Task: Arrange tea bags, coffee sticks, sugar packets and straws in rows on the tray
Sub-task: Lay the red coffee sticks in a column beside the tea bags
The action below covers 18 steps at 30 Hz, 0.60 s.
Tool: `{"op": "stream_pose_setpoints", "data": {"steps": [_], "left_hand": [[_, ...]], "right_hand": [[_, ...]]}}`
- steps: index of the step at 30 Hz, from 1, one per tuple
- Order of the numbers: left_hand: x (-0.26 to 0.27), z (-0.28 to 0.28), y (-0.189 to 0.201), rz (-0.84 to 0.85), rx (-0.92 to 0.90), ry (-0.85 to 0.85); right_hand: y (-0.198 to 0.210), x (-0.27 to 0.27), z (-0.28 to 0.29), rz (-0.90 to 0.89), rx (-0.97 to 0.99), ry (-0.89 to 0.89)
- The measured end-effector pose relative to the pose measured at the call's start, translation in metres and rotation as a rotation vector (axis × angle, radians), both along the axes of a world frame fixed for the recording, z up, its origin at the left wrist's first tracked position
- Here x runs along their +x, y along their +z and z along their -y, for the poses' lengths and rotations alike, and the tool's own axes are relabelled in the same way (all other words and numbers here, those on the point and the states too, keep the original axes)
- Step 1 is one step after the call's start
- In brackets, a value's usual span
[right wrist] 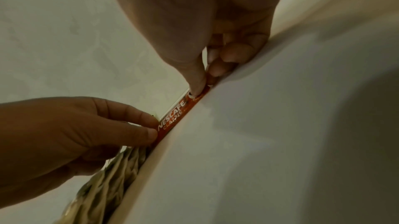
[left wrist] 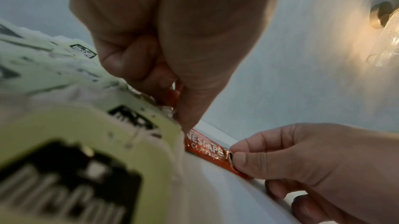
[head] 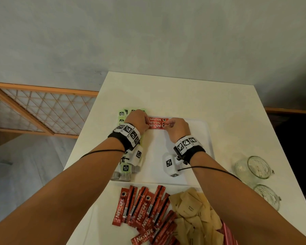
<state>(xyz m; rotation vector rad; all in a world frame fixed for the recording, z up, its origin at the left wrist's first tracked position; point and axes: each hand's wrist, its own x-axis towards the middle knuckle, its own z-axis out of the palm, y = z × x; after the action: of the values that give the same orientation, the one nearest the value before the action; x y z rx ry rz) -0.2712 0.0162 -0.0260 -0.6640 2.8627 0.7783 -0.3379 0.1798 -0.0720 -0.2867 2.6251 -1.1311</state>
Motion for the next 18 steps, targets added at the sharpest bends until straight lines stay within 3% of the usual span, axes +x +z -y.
{"op": "stream_pose_setpoints", "data": {"steps": [18], "left_hand": [[-0.0077, 0.0011, 0.0033, 0.013, -0.002, -0.005]], "right_hand": [[0.0032, -0.0010, -0.0039, 0.032, -0.033, -0.037]]}}
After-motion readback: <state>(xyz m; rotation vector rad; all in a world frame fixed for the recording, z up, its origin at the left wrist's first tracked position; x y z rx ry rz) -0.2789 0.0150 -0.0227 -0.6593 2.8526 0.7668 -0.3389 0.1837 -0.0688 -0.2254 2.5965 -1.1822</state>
